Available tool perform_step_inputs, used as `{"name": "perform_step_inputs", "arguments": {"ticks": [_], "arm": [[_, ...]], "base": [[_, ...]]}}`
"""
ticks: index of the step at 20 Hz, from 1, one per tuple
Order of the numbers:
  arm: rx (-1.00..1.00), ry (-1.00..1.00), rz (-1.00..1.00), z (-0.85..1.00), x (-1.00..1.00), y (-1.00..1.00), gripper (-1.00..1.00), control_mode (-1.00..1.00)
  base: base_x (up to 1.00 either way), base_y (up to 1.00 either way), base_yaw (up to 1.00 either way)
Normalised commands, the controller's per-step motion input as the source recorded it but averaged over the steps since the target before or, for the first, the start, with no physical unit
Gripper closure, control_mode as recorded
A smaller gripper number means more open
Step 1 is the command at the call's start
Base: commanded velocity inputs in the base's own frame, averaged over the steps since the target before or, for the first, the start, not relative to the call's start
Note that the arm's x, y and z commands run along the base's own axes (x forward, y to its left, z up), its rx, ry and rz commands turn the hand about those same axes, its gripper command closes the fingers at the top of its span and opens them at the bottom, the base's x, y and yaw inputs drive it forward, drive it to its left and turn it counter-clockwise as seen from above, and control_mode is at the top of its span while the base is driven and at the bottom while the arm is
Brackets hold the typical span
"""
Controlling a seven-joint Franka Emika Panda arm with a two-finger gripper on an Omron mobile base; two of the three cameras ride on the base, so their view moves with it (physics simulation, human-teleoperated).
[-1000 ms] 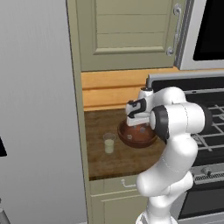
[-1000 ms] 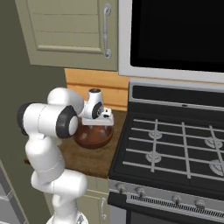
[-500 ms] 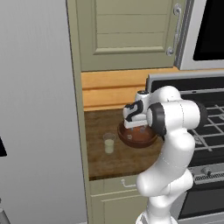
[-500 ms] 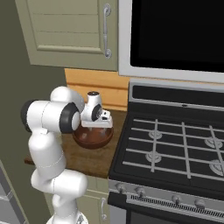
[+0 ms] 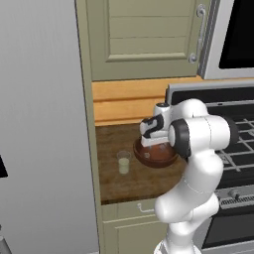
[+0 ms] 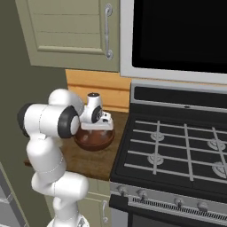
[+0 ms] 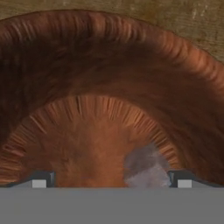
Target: Grab a lemon wedge from the fridge and one ice cube from the ice bowl, and put them in the glass of lemonade.
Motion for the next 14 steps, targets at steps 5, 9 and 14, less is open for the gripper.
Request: {"name": "perform_step_inputs", "arguments": {"ticks": [5, 9, 14], "arm": [[0.00, -0.09, 0.01, 0.01, -0.16, 0.40, -1.00, -1.00], [0.00, -0.11, 0.00, 0.08, -0.03, 0.32, -1.00, -1.00], [0.02, -0.01, -0.03, 0.00, 0.00, -0.31, -1.00, -1.00]], "base": [[0.00, 0.00, 0.00], [0.00, 0.00, 0.00], [0.00, 0.00, 0.00]]}}
